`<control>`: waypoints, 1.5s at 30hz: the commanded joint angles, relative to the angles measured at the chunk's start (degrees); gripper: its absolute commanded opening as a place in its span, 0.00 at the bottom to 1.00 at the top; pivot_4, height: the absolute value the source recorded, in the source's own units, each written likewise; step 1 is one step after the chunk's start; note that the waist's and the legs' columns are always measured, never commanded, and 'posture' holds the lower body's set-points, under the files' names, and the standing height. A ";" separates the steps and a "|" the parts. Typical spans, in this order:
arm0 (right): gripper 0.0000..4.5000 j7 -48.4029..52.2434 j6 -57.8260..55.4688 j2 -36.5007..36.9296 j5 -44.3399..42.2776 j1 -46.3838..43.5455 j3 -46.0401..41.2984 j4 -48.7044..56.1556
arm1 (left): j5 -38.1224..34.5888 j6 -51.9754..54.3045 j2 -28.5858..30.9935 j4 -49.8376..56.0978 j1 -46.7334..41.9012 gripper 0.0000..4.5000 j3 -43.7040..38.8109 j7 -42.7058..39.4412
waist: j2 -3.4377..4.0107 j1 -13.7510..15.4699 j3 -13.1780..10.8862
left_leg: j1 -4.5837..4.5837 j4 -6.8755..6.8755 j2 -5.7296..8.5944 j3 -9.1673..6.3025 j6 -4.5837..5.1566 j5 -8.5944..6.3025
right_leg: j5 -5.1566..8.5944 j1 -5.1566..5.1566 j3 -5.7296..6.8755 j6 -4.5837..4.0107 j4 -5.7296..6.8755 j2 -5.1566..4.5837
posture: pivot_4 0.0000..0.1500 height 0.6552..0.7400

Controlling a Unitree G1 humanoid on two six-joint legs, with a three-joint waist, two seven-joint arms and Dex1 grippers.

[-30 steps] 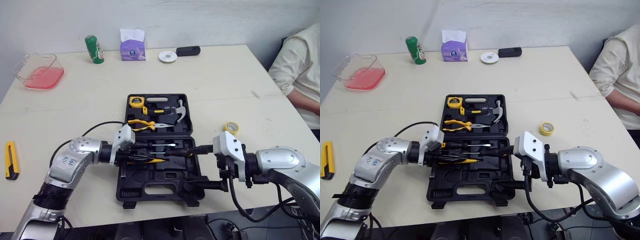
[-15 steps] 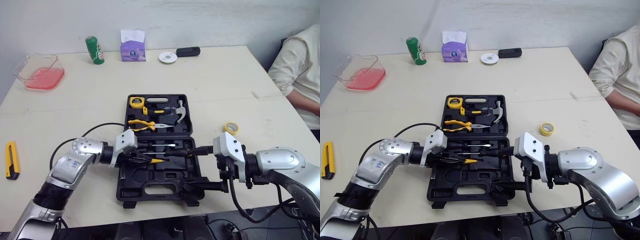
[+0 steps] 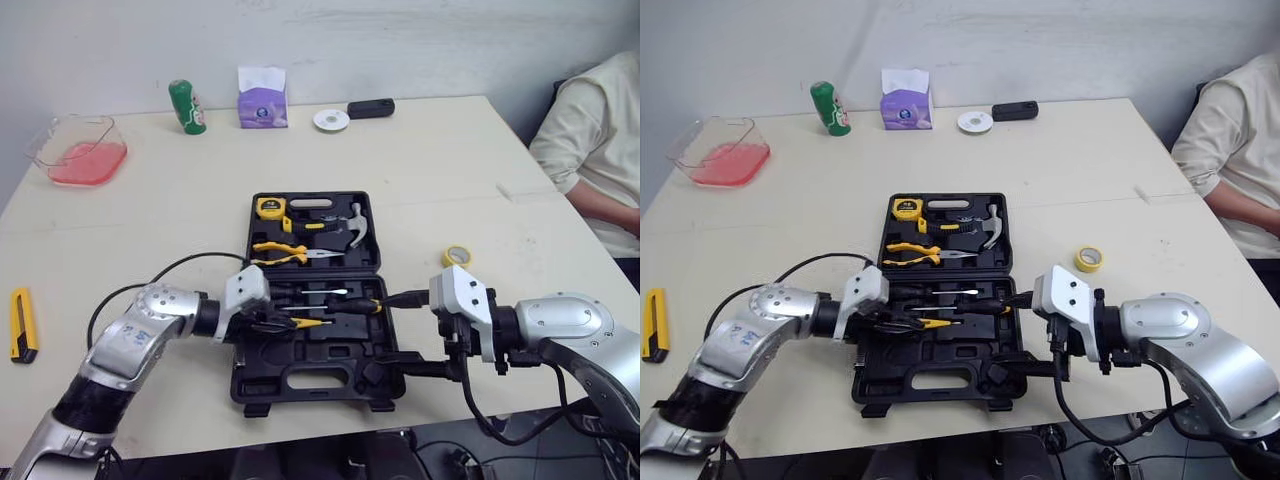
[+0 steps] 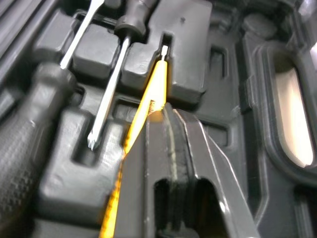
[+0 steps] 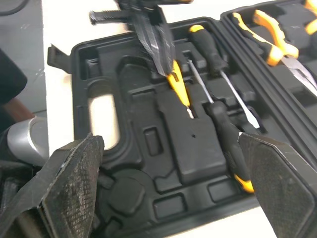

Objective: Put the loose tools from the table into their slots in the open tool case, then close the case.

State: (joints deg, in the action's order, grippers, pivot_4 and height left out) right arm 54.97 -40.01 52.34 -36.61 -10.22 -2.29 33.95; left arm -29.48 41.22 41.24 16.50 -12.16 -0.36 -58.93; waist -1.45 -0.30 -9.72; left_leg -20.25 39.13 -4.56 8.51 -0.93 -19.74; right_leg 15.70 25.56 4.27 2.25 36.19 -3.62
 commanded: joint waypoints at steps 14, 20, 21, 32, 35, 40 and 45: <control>1.00 6.87 16.90 9.43 11.20 3.07 -20.15 -42.11 | -16.55 3.16 -15.69 7.21 40.17 0.99 -66.69 26.15 | -0.09 -0.06 -0.02 | 0.09 -0.01 0.05 -0.02 0.21 -0.33 | 0.04 -0.04 -0.09 -0.11 -0.24 -0.03 | 1.00 0.82; 1.00 8.65 19.49 7.90 13.01 -5.16 -15.40 -47.70 | -17.44 0.80 -19.07 8.74 42.53 0.99 -65.00 30.11 | 0.01 -0.10 -0.02 | 0.13 -0.01 0.10 -0.03 0.17 -0.33 | 0.10 -0.03 -0.07 -0.22 -0.26 -0.03 | 1.00 0.82; 1.00 9.37 18.74 7.62 12.49 -6.32 -14.51 -46.86 | -17.67 0.83 -19.40 9.80 42.82 0.99 -64.47 31.04 | 0.01 -0.17 -0.01 | 0.13 -0.01 0.05 -0.03 0.15 -0.33 | 0.09 -0.03 -0.06 -0.24 -0.27 -0.01 | 1.00 0.82; 1.00 15.67 6.74 -1.05 1.98 -22.20 -2.60 -26.76 | -8.45 -0.45 -17.71 2.11 33.53 0.99 -58.76 50.08 | 0.05 -1.46 -0.03 | 0.10 -0.07 -0.23 -0.08 -0.02 -0.45 | 0.05 0.06 -0.02 -0.25 -0.10 0.04 | 1.00 0.82; 1.00 16.83 3.72 -3.95 -1.60 -24.60 0.60 -21.04 | -5.73 0.55 -14.27 -2.26 31.22 0.99 -57.16 52.43 | -0.09 -1.37 0.05 | 0.09 -0.07 -0.33 -0.13 -0.11 -0.51 | 0.04 0.07 0.11 -0.29 -0.11 0.03 | 1.00 0.82; 1.00 15.54 1.64 -9.23 -3.22 -28.94 4.72 -16.84 | -2.69 1.59 -9.75 -8.08 27.79 0.99 -54.84 54.34 | -0.10 -1.30 0.05 | 0.04 -0.05 -0.33 -0.08 -0.07 -0.58 | 0.05 0.11 0.14 -0.30 -0.13 -0.13 | 1.00 0.82; 1.00 13.65 0.53 -14.00 -3.09 -31.13 8.79 -14.10 | -1.25 3.54 -6.20 -14.24 21.87 0.99 -50.52 53.67 | -0.11 -1.25 0.07 | 0.04 -0.05 -0.32 -0.12 -0.10 -0.56 | 0.05 0.12 0.21 -0.31 -0.09 -0.18 | 1.00 0.82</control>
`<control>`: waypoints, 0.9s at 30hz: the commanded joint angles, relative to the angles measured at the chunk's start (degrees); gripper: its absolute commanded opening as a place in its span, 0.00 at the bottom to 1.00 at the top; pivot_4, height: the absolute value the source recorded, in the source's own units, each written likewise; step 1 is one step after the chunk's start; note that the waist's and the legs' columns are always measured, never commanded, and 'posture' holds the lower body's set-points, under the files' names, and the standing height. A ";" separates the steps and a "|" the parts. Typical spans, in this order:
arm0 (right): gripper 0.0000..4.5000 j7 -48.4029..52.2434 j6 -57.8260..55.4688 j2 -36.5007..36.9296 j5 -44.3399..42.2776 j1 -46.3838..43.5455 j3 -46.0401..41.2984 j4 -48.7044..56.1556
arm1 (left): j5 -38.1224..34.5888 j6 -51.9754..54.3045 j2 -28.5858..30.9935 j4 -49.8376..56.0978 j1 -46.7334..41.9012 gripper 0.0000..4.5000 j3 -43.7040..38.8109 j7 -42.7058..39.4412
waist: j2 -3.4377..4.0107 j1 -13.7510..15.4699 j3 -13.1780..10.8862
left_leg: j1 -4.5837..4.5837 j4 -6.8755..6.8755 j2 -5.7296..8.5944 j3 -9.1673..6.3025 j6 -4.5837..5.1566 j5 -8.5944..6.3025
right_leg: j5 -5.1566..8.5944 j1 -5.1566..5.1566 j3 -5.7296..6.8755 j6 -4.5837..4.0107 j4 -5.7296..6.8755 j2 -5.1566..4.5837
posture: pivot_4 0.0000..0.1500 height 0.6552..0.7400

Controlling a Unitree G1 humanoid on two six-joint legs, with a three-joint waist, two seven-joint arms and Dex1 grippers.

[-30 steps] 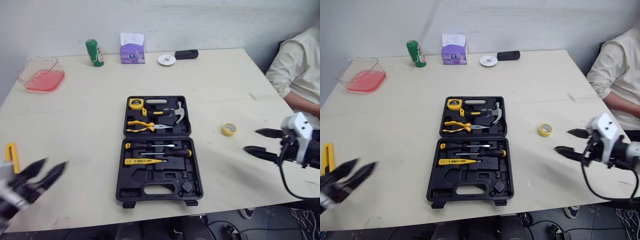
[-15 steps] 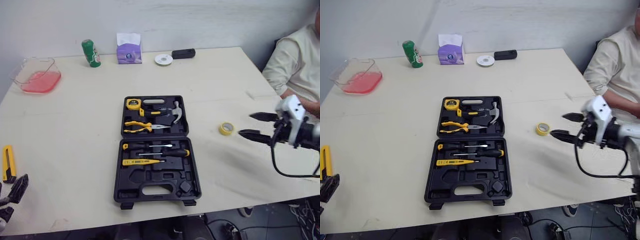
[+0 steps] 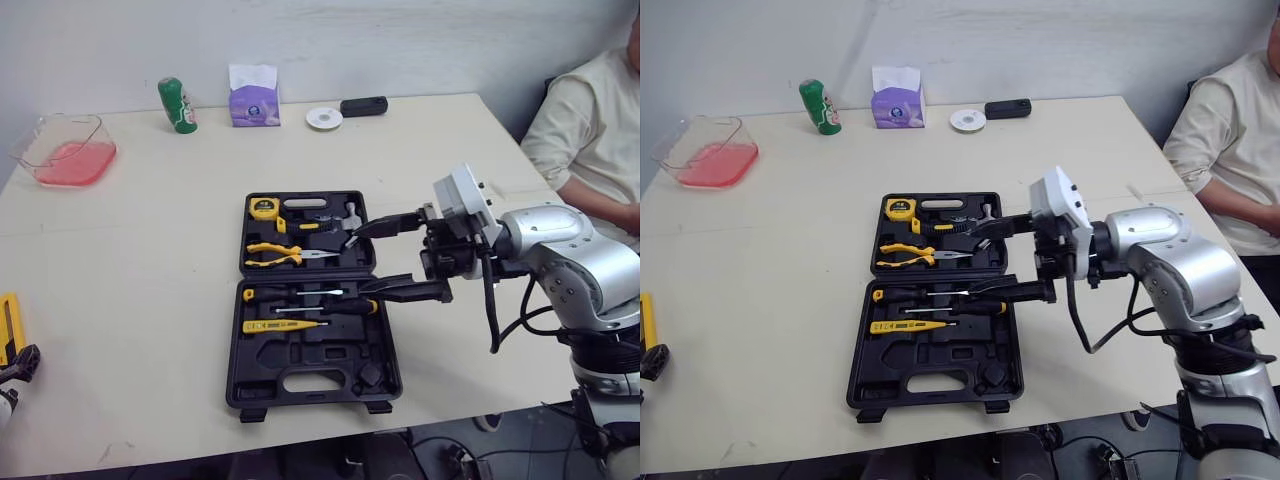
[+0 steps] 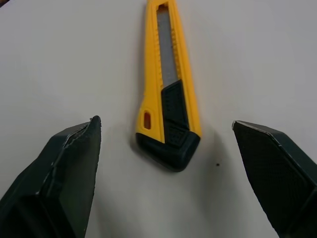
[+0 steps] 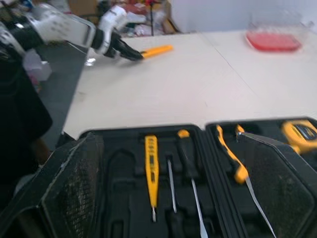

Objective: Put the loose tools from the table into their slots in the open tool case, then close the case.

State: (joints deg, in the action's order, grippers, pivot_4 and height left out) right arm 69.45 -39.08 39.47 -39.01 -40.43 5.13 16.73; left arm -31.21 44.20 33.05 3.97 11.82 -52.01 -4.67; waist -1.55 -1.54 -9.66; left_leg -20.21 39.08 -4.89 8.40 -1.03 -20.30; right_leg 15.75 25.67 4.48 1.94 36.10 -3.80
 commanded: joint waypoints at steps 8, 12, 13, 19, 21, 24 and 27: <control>1.00 -1.92 -0.94 -2.26 -0.81 -1.29 2.12 4.28 | 1.25 2.02 4.48 -9.04 -7.69 0.94 3.46 -1.92 | 0.03 -0.07 -0.02 | 0.01 -0.01 0.04 0.02 -0.05 0.03 | 0.02 0.08 0.01 -0.04 0.19 -0.09 | 1.00 0.82; 1.00 -1.89 -1.11 -1.87 -1.05 -1.71 1.61 4.10 | 1.69 3.40 4.91 -10.53 -9.03 0.59 2.44 -0.83 | 0.06 0.04 -0.03 | 0.02 -0.01 0.10 0.00 -0.05 0.10 | 0.05 0.11 0.04 -0.08 0.33 -0.18 | 1.00 0.82; 1.00 -1.99 -1.29 -1.85 -1.25 -1.89 1.39 4.00 | 2.29 2.98 5.18 -10.69 -8.91 0.49 2.64 -0.90 | 0.06 0.03 -0.03 | 0.02 -0.01 0.11 0.00 -0.05 0.10 | 0.05 0.12 0.04 -0.08 0.34 -0.20 | 1.00 0.82; 1.00 -1.83 -1.24 -1.28 -1.27 -2.06 0.99 3.71 | 3.93 0.44 6.87 -8.97 -8.19 0.35 3.50 -3.28 | 0.06 -0.03 -0.03 | 0.02 -0.02 0.14 -0.01 -0.05 0.11 | 0.05 0.14 0.06 -0.08 0.36 -0.26 | 1.00 0.82; 1.00 -1.68 -1.20 -1.03 -1.27 -1.98 0.91 3.67 | 4.82 -1.23 7.87 -7.15 -7.11 0.35 4.91 -5.66 | 0.05 -0.06 -0.03 | 0.00 -0.03 0.14 -0.01 -0.05 0.11 | 0.05 0.17 0.06 -0.08 0.37 -0.26 | 1.00 0.82; 1.00 -1.09 -1.47 0.44 -1.31 -1.92 0.33 3.89 | 4.73 -6.56 13.33 3.18 -1.79 0.35 10.46 -18.89 | -0.02 -0.11 -0.03 | -0.05 -0.05 0.14 0.02 -0.06 0.10 | 0.05 0.24 0.07 -0.09 0.35 -0.29 | 1.00 0.82; 1.00 -0.62 -2.60 3.27 -2.24 -1.64 -1.15 4.95 | -3.20 -5.66 22.36 19.98 0.81 0.35 15.38 -35.87 | -0.44 0.41 0.02 | -0.46 -0.01 0.16 -0.02 -0.45 0.32 | 0.08 0.69 0.18 -0.14 0.42 -0.42 | 1.00 0.82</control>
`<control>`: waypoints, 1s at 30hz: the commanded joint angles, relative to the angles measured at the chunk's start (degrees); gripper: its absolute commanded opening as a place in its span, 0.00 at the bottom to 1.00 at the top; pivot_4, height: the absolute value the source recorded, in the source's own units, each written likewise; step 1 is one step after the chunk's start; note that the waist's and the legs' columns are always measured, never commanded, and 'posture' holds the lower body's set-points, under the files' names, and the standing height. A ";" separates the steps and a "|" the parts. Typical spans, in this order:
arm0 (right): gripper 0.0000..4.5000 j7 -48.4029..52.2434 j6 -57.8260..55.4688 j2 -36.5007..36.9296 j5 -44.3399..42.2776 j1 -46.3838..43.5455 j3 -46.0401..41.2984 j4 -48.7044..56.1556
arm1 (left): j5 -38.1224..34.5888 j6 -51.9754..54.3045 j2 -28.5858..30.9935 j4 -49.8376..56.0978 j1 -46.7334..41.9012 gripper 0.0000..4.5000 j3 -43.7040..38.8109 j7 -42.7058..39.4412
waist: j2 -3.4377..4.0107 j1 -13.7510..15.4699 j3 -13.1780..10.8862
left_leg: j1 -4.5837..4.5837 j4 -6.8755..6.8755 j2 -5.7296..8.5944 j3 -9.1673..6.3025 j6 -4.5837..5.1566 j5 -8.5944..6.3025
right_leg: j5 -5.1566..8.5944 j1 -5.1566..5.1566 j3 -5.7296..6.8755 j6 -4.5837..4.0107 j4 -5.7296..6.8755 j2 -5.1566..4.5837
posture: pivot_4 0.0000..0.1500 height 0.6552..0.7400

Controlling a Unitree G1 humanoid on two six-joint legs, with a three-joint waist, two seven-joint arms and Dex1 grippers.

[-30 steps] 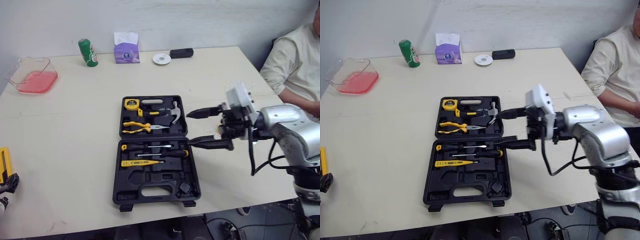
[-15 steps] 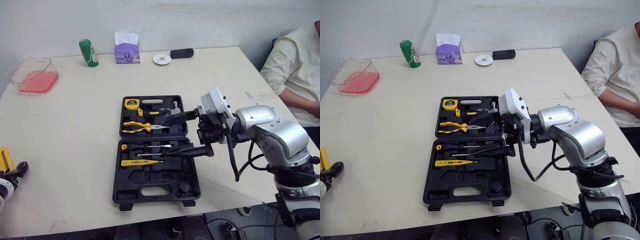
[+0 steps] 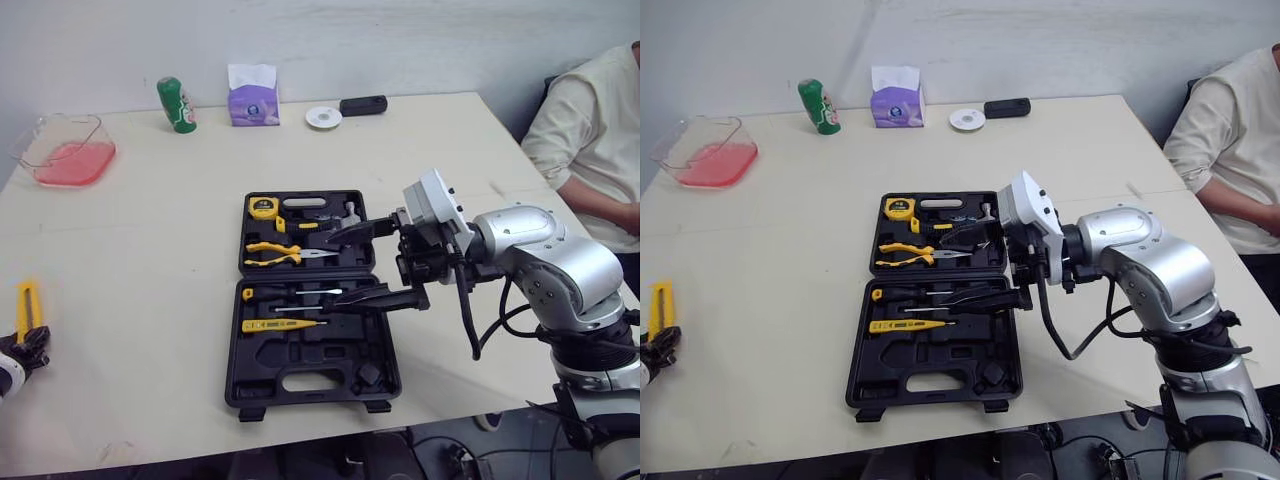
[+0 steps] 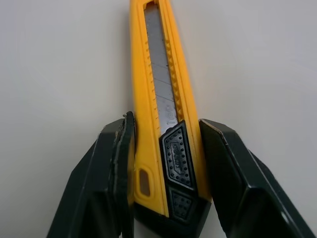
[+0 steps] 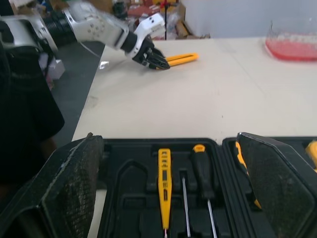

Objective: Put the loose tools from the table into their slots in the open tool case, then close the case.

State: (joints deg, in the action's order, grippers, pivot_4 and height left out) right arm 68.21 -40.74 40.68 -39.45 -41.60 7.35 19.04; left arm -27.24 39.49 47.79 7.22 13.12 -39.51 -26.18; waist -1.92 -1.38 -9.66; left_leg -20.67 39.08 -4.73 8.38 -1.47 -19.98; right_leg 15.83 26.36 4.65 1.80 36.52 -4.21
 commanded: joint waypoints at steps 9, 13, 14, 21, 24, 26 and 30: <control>1.00 -3.48 -7.19 8.87 -7.18 10.27 -9.35 12.86 | -12.50 4.33 18.72 28.64 -27.01 0.35 35.40 -32.34 | 0.86 -0.17 -0.26 | -0.30 -0.10 0.53 0.02 0.09 0.26 | -0.09 0.20 -0.01 0.16 -0.05 0.06 | 1.00 0.82; 1.00 -4.25 -9.55 13.43 -9.69 17.56 -11.84 19.28 | -9.27 8.93 16.27 25.36 -39.74 0.35 48.52 -36.20 | 0.90 -0.23 -0.30 | -0.25 -0.08 0.53 0.05 0.06 0.28 | -0.10 0.21 -0.29 0.18 -0.02 0.61 | 1.00 0.82; 1.00 -4.83 -10.17 14.52 -10.40 19.78 -12.82 20.87 | -7.82 9.05 15.52 24.85 -42.21 0.35 51.86 -37.72 | 0.86 -0.19 -0.33 | -0.23 -0.06 0.54 0.02 0.07 0.28 | -0.10 0.20 -0.38 0.18 -0.01 0.66 | 1.00 0.82; 1.00 -11.26 -9.96 18.65 -5.78 30.55 -13.85 26.74 | 1.94 9.60 10.44 20.49 -49.81 0.35 64.66 -39.93 | 0.48 0.13 -0.54 | -0.17 0.01 0.68 -0.01 0.16 0.31 | -0.13 0.18 -0.54 0.26 -0.05 0.83 | 1.00 0.82; 1.00 -11.99 -9.67 20.41 -4.83 33.42 -14.07 28.69 | 5.03 9.51 8.40 19.19 -51.13 0.35 67.46 -40.29 | 0.36 0.62 -0.61 | -0.25 0.05 0.79 -0.07 0.28 0.35 | -0.18 0.19 -0.65 0.36 -0.07 0.80 | 1.00 0.82; 1.00 -13.06 -9.88 20.40 -5.25 33.95 -14.81 28.64 | 5.81 9.95 7.75 19.05 -51.66 0.35 68.23 -40.66 | 0.18 0.64 -0.70 | -0.25 0.06 0.81 -0.06 0.32 0.37 | -0.20 0.19 -0.74 0.40 -0.08 0.81 | 1.00 0.82; 1.00 -13.97 -9.51 20.55 -5.18 34.81 -15.05 28.57 | 6.99 11.42 6.68 19.35 -51.92 0.35 68.69 -40.24 | 0.17 1.15 -0.71 | -0.25 0.08 0.83 -0.05 0.38 0.40 | -0.23 0.19 -0.79 0.44 -0.08 0.80 | 1.00 0.82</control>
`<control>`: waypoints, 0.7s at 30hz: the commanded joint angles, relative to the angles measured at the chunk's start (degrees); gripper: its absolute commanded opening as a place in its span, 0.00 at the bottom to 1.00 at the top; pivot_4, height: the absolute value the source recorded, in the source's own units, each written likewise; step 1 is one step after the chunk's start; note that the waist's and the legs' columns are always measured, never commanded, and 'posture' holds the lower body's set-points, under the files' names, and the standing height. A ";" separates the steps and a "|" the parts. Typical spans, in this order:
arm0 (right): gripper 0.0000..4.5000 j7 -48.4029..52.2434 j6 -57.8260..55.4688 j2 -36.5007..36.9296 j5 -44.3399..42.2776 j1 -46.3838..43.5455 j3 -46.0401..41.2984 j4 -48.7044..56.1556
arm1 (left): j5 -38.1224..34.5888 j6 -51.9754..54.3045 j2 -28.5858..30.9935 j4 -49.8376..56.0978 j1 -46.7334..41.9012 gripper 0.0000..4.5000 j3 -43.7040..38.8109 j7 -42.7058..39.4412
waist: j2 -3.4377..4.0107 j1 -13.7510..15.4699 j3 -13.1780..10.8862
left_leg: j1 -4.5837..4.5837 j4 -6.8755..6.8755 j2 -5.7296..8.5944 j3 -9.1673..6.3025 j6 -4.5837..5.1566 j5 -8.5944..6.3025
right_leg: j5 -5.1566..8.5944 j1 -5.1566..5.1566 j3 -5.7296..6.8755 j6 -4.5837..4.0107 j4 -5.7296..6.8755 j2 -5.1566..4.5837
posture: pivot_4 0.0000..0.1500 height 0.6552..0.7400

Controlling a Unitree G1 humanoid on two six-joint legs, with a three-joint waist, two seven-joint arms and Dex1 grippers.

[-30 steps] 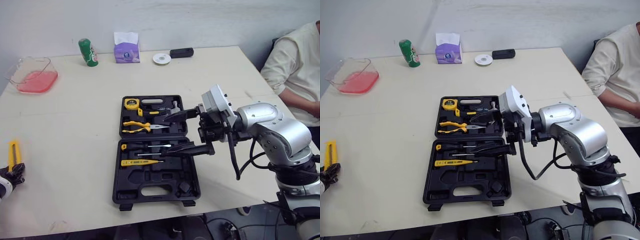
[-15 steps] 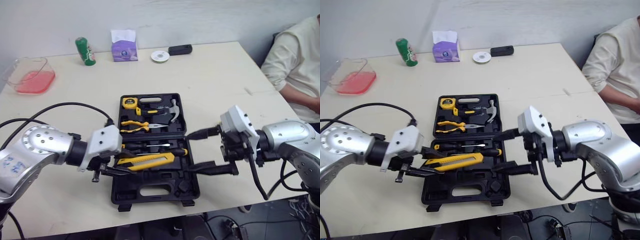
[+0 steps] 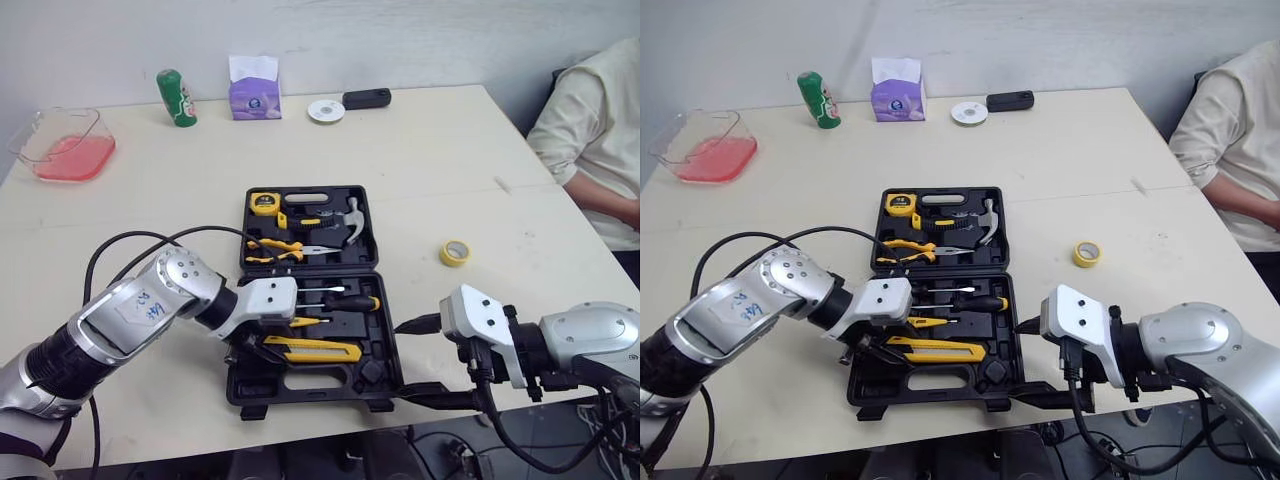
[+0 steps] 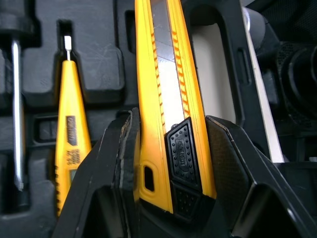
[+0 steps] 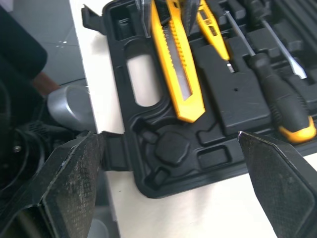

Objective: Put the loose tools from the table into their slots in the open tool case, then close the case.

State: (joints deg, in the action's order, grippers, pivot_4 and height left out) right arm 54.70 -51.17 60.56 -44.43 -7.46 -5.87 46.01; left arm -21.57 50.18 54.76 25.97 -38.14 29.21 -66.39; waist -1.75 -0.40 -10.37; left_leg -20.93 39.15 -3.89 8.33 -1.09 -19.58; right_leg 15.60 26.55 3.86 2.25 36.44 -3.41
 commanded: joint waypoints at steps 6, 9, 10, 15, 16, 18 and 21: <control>1.00 -1.11 1.48 1.25 1.13 1.77 -1.51 1.56 | 1.38 5.37 -2.26 2.56 0.01 0.35 -0.94 2.55 | -0.04 0.48 -0.01 | -0.02 0.05 0.08 -0.03 0.09 0.06 | -0.04 -0.02 0.00 0.06 0.02 -0.07 | 1.00 0.82; 1.00 -0.37 2.17 1.94 1.70 2.62 -1.49 1.28 | 2.13 5.25 -3.05 2.12 0.33 0.67 -1.55 4.04 | -0.05 0.49 0.00 | 0.00 0.06 0.11 -0.04 0.11 0.06 | -0.05 -0.05 -0.02 0.09 0.02 -0.09 | 1.00 0.82; 1.00 -0.14 2.51 2.23 2.03 2.81 -1.33 1.18 | 1.13 5.44 -3.64 2.10 0.38 0.77 -2.50 4.03 | -0.04 0.49 0.00 | -0.01 0.06 0.10 -0.06 0.11 0.06 | -0.05 -0.06 0.00 0.09 0.01 -0.09 | 1.00 0.82; 1.00 0.16 3.48 2.41 2.27 2.58 -0.67 0.56 | -3.73 3.50 -6.14 2.50 1.30 0.99 -8.66 3.16 | -0.06 0.45 -0.01 | -0.03 0.08 0.10 -0.07 0.11 0.07 | -0.06 -0.06 0.01 0.10 0.04 -0.09 | 1.00 0.82; 1.00 0.27 3.55 2.23 1.94 2.51 -0.68 0.60 | -3.70 0.72 -6.08 2.33 2.07 0.99 -9.75 2.50 | -0.06 0.35 -0.01 | -0.03 0.08 0.10 -0.07 0.11 0.07 | -0.06 -0.05 0.01 0.10 0.04 -0.09 | 1.00 0.82; 1.00 0.61 3.84 1.95 1.51 2.58 -0.71 0.63 | -4.51 -4.66 -7.15 1.99 3.91 0.99 -12.35 1.40 | -0.05 0.29 -0.01 | 0.01 0.08 0.10 -0.07 0.10 0.08 | -0.06 -0.05 -0.03 0.10 0.06 -0.08 | 1.00 0.82; 1.00 0.88 4.61 1.78 2.25 2.86 -0.17 0.21 | -7.39 -12.13 -12.31 -0.65 9.00 0.87 -17.00 1.27 | -0.05 0.42 -0.01 | 0.02 0.08 0.10 -0.09 0.09 0.08 | -0.06 -0.06 -0.04 0.10 0.07 -0.09 | 1.00 0.82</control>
State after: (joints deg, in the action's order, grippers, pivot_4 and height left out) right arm 55.05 -47.63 62.44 -42.16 -4.67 -5.80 45.68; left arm -26.73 41.93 43.85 25.97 -30.63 14.91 -64.61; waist -1.81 0.02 -10.37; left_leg -20.92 39.25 -3.79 8.24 -1.00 -19.50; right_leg 15.55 26.49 3.82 2.35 36.51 -3.51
